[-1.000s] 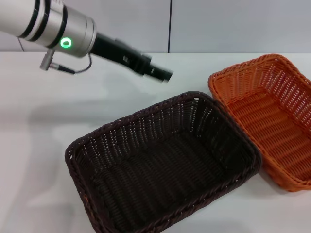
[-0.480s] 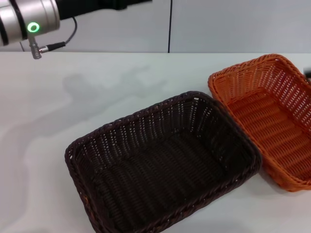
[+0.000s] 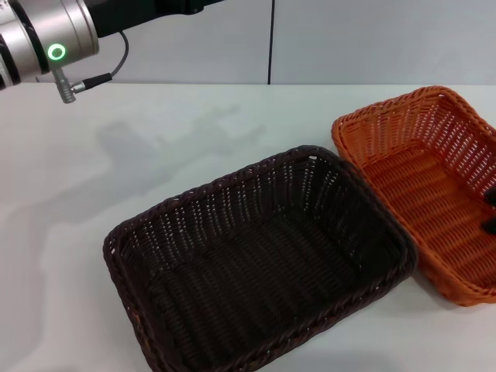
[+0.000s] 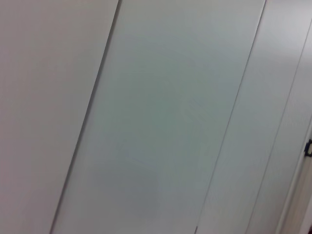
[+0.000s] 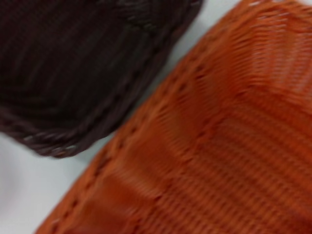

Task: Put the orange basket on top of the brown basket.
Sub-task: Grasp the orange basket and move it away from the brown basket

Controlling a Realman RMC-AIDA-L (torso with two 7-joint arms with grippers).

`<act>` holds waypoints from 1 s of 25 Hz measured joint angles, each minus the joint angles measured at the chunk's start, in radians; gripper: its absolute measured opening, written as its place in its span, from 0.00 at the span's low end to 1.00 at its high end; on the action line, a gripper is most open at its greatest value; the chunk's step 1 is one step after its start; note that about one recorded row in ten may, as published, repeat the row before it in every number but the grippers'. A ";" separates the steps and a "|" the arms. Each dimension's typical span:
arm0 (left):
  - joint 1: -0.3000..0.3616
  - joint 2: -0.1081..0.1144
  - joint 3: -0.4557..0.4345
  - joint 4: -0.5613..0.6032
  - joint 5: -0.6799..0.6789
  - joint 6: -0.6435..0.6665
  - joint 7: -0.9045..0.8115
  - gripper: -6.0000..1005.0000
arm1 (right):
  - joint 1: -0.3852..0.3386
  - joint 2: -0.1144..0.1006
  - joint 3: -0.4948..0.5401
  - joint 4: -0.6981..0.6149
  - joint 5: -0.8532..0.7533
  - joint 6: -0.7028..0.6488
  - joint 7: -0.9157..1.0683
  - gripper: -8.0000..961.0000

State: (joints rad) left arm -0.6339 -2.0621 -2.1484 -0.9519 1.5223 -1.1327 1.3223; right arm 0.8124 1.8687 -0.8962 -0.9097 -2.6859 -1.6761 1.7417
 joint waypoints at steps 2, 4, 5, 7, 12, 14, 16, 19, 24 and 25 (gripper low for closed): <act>0.001 0.000 0.001 0.005 -0.010 -0.004 0.000 0.86 | 0.002 0.005 -0.035 0.001 0.000 -0.026 -0.008 0.52; 0.004 0.000 0.001 0.006 -0.022 -0.002 0.000 0.86 | 0.002 0.015 -0.084 0.000 0.000 -0.061 -0.026 0.52; 0.005 0.001 0.001 0.006 -0.023 -0.001 0.000 0.86 | 0.002 0.015 -0.084 0.000 0.000 -0.061 -0.026 0.52; 0.005 0.003 -0.001 0.006 -0.024 0.001 0.000 0.86 | 0.002 0.026 -0.112 -0.008 0.000 -0.101 -0.044 0.52; -0.007 0.008 -0.010 -0.001 -0.023 0.023 0.000 0.86 | -0.005 0.069 -0.142 -0.077 -0.004 -0.245 -0.099 0.52; -0.010 0.011 -0.010 -0.006 -0.022 0.034 0.000 0.86 | -0.006 0.080 -0.178 -0.109 -0.005 -0.298 -0.102 0.52; -0.016 0.019 -0.012 -0.009 -0.022 0.036 -0.002 0.86 | -0.007 0.084 -0.197 -0.120 -0.005 -0.320 -0.103 0.52; -0.022 0.029 -0.013 -0.009 -0.024 0.037 -0.007 0.86 | -0.001 0.099 -0.261 -0.140 -0.003 -0.374 -0.104 0.52; -0.023 0.026 -0.020 -0.010 -0.023 0.049 -0.006 0.86 | 0.023 0.117 -0.301 -0.134 0.049 -0.451 -0.144 0.52; -0.023 0.026 -0.020 -0.010 -0.023 0.049 -0.006 0.86 | 0.029 0.118 -0.303 -0.132 0.067 -0.473 -0.154 0.52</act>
State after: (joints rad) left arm -0.6574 -2.0364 -2.1681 -0.9614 1.4993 -1.0834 1.3159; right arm 0.8409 1.9871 -1.1988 -1.0416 -2.6187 -2.1488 1.5875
